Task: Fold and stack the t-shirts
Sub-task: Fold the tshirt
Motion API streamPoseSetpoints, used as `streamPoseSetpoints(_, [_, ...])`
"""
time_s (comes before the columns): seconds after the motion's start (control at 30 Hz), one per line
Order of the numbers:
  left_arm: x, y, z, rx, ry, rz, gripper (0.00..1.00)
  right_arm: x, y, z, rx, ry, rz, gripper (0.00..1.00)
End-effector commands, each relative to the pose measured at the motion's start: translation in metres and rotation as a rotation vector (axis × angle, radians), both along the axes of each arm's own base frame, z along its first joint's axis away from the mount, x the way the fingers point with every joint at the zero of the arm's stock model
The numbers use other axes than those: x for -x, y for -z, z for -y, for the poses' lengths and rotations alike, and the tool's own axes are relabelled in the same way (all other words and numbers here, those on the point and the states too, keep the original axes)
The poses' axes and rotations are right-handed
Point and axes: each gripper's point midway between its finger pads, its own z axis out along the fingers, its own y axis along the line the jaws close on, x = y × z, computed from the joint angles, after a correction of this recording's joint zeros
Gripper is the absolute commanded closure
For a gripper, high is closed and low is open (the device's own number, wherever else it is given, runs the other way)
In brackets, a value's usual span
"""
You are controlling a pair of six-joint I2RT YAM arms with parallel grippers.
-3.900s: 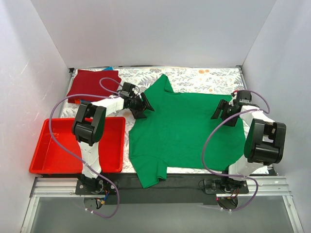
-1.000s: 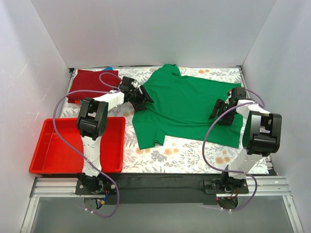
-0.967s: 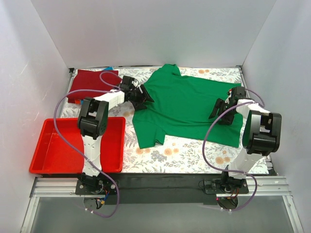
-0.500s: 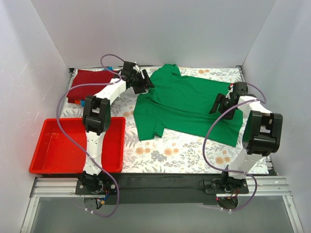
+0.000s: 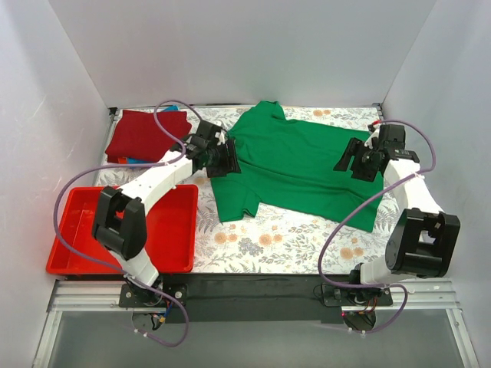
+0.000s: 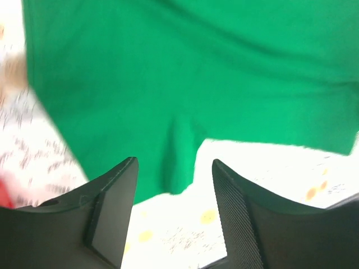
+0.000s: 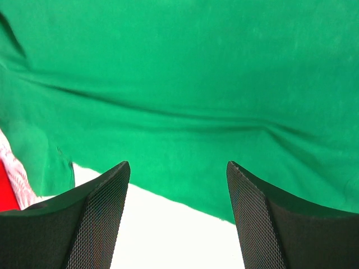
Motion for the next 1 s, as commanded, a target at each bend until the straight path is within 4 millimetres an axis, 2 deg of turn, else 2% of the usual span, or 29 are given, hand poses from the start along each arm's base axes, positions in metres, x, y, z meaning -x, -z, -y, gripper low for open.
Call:
streamPoseSetpoints(0.0, [0.032,0.012,-0.026,-0.135,-0.036,-0.032,0.47,0.018,0.003,-0.004,-0.015,-0.012,-0.021,0.24])
streamPoseSetpoints(0.1, [0.049,0.011,-0.027,-0.142,-0.043,-0.039,0.50,0.025,0.007,-0.006,-0.016,-0.017,-0.032,0.24])
streamPoseSetpoints(0.13, [0.061,0.017,-0.027,-0.126,-0.044,-0.065,0.51,0.027,0.008,-0.006,-0.018,-0.018,-0.035,0.24])
streamPoseSetpoints(0.2, [0.071,0.025,-0.026,-0.119,-0.046,-0.082,0.54,0.029,0.010,-0.007,-0.022,-0.022,-0.040,0.24])
streamPoseSetpoints(0.23, [0.082,0.036,-0.030,-0.131,-0.048,-0.112,0.55,0.031,0.011,-0.007,-0.024,-0.022,-0.045,0.24])
streamPoseSetpoints(0.4, [0.103,0.049,-0.039,-0.136,-0.086,-0.142,0.56,0.034,0.014,-0.008,-0.023,-0.027,-0.051,0.24])
streamPoseSetpoints(0.53, [0.106,0.057,-0.042,-0.142,-0.092,-0.154,0.61,0.039,0.018,-0.008,-0.020,-0.028,-0.061,0.24])
streamPoseSetpoints(0.8, [0.110,0.080,-0.033,-0.119,-0.061,-0.193,0.62,0.049,0.023,-0.009,-0.016,-0.036,-0.071,0.24])
streamPoseSetpoints(0.97, [0.109,0.095,-0.035,-0.163,-0.061,-0.224,0.62,0.053,0.024,-0.010,-0.022,-0.039,-0.075,0.24])
